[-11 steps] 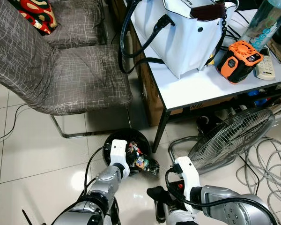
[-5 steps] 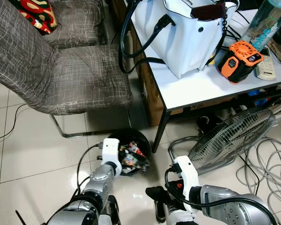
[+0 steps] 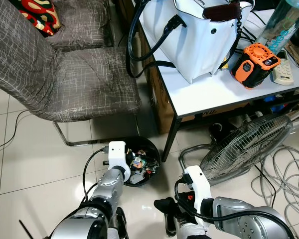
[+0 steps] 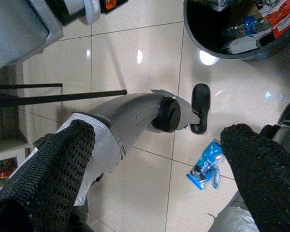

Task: Picking trash to rubbish bin

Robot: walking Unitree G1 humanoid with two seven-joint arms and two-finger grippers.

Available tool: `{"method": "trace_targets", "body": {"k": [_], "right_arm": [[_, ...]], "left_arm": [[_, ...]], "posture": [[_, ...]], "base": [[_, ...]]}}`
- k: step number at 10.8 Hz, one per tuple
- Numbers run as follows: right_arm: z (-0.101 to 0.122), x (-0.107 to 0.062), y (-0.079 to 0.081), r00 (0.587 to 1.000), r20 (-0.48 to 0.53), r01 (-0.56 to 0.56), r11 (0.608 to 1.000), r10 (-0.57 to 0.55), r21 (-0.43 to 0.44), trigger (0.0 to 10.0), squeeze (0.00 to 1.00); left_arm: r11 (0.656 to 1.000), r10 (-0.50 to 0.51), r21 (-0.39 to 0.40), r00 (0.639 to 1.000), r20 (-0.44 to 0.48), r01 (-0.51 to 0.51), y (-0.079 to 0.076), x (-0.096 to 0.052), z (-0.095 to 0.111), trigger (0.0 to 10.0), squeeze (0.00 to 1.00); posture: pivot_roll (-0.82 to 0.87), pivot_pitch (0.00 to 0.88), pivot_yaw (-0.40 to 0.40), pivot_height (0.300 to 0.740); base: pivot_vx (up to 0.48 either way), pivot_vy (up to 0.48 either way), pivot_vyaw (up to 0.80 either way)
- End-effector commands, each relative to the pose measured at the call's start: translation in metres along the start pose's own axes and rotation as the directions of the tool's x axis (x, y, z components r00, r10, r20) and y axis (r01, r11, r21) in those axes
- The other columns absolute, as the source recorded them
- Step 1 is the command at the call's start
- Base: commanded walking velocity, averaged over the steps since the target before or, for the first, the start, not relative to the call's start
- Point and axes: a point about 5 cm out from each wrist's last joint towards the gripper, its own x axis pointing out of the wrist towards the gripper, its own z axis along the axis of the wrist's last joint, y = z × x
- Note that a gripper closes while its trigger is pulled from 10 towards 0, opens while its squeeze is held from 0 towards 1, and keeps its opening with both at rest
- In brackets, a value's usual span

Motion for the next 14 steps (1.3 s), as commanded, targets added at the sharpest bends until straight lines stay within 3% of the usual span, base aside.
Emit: {"method": "trace_targets", "body": {"k": [1,3,4,14], "right_arm": [[-0.003,-0.001,0.003,1.0,-0.001,-0.006,1.0,0.006,-0.003,10.0,1.0],[-0.003,-0.001,0.003,1.0,-0.001,-0.009,1.0,0.009,-0.003,10.0,1.0],[-0.003,-0.002,0.004,1.0,0.001,-0.013,1.0,0.013,-0.004,10.0,1.0],[-0.003,-0.001,0.007,1.0,0.007,-0.029,1.0,0.029,-0.002,10.0,1.0]], "left_arm": [[1.0,0.017,-0.009,1.0,-0.022,-0.017,0.0,-0.001,-0.006,10.0,0.0],[0.999,0.013,-0.043,1.0,-0.002,-0.013,0.0,0.001,0.002,10.0,0.0],[0.998,0.022,-0.052,1.0,0.011,-0.022,0.002,0.002,0.005,10.0,1.0],[0.998,0.053,-0.035,0.999,0.01,-0.052,0.003,0.001,0.003,10.0,1.0]], "posture": [[-0.26,0.315,0.008,0.74],[-0.26,0.315,0.008,0.74],[-0.27,0.316,0.007,0.74],[-0.27,0.32,0.009,0.74]], "base": [[0.0,0.0,0.0],[0.0,0.0,0.0],[0.0,0.0,0.0],[0.0,0.0,0.0]]}}
